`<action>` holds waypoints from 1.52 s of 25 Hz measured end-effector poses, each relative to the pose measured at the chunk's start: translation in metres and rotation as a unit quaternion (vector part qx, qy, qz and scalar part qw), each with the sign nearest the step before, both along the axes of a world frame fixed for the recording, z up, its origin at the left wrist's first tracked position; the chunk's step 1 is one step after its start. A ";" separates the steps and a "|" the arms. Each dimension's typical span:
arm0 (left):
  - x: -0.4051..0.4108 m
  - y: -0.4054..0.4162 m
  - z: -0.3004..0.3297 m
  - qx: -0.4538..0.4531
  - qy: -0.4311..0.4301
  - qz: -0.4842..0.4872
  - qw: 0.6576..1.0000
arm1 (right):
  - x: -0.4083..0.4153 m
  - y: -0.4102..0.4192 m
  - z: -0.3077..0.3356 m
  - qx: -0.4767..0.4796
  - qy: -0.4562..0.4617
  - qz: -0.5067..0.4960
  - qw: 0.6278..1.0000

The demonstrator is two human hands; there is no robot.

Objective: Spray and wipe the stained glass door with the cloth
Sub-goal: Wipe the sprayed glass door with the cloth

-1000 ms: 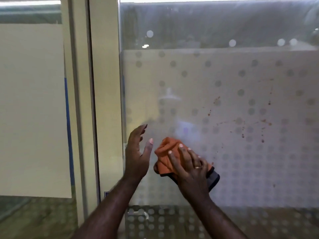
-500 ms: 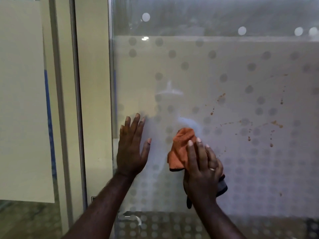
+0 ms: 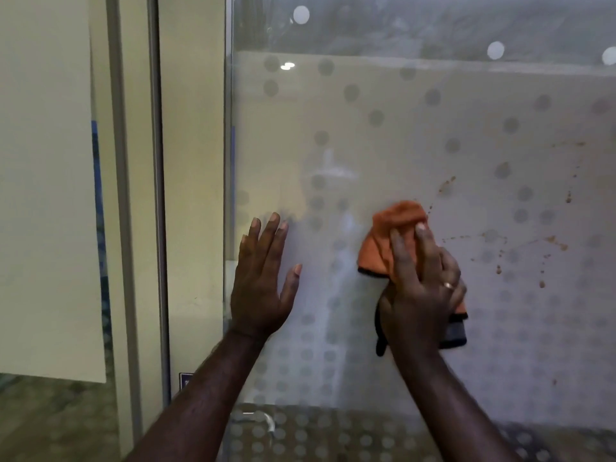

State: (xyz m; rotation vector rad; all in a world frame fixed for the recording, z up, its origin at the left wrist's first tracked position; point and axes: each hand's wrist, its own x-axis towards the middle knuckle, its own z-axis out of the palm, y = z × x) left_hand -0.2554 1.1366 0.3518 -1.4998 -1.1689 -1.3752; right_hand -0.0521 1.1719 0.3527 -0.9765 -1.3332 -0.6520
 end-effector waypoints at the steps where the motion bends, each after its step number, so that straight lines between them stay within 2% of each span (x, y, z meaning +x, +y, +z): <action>1: 0.000 -0.001 0.000 -0.004 -0.003 -0.007 1.000 | -0.012 -0.003 0.013 -0.006 0.013 0.014 1.000; 3: -0.001 -0.002 0.000 -0.013 -0.006 -0.028 0.999 | -0.036 -0.009 0.017 0.016 -0.064 0.020 0.998; 5: -0.002 -0.003 0.000 -0.024 -0.003 -0.044 0.999 | -0.039 -0.006 -0.002 0.071 -0.182 -0.019 0.980; 6: -0.003 -0.004 0.000 -0.028 -0.002 -0.046 0.999 | -0.028 -0.001 -0.005 0.087 -0.200 -0.041 0.975; 7: -0.003 -0.005 0.000 -0.031 -0.001 -0.047 0.998 | -0.012 0.003 0.000 0.094 -0.178 -0.060 0.978; 9: -0.003 -0.005 0.000 -0.038 -0.001 -0.044 0.998 | 0.012 0.010 0.025 0.051 -0.063 -0.078 0.994; 11: -0.003 -0.005 0.001 -0.044 -0.004 -0.042 0.998 | 0.012 0.010 0.059 -0.007 0.065 -0.046 0.997; 12: -0.002 -0.004 0.001 -0.045 -0.004 -0.042 0.998 | 0.000 0.004 0.070 -0.007 0.088 -0.029 0.996; 13: -0.003 -0.004 0.001 -0.045 -0.002 -0.041 0.998 | -0.018 -0.001 0.075 0.012 0.063 -0.020 0.998; 16: -0.004 -0.003 0.000 -0.048 -0.001 -0.033 0.998 | -0.056 -0.005 0.067 0.098 -0.156 -0.033 0.982; 17: -0.004 -0.003 0.001 -0.050 -0.001 -0.030 0.998 | -0.049 0.000 0.074 0.115 -0.193 -0.043 0.973; 19: -0.003 -0.004 0.001 -0.051 0.003 -0.023 0.998 | -0.015 0.009 0.099 0.106 -0.158 -0.067 0.979; 22: -0.002 -0.006 0.004 -0.049 0.009 -0.017 0.999 | 0.041 0.023 0.104 0.009 0.048 -0.053 0.997; 24: -0.001 -0.004 0.003 -0.048 0.004 -0.011 0.999 | 0.036 0.019 0.080 -0.004 0.114 -0.062 0.992; 25: -0.001 -0.004 0.003 -0.048 0.000 -0.008 0.999 | 0.022 0.016 0.067 0.016 0.085 -0.060 0.994; 27: 0.002 -0.003 0.004 -0.050 -0.001 -0.004 0.999 | -0.004 0.013 0.056 0.075 -0.048 -0.047 0.995; 29: 0.005 -0.003 0.005 -0.054 0.004 0.001 0.999 | 0.004 0.016 0.082 0.106 -0.148 -0.063 0.981; 31: 0.007 -0.002 0.006 -0.053 0.003 0.006 0.999 | 0.044 0.023 0.115 0.079 -0.124 -0.076 0.986; 33: 0.008 -0.002 0.008 -0.052 0.003 0.005 0.999 | 0.089 0.034 0.124 0.014 0.005 -0.072 0.997; 35: 0.008 -0.001 0.009 -0.055 0.009 0.013 0.998 | 0.100 0.036 0.110 -0.021 0.126 -0.064 0.990; 36: 0.009 -0.001 0.008 -0.056 0.012 0.017 0.998 | 0.090 0.034 0.098 -0.022 0.138 -0.070 0.988; 38: 0.010 0.000 0.008 -0.057 0.015 0.022 0.998 | 0.056 0.028 0.075 0.019 0.049 -0.068 0.996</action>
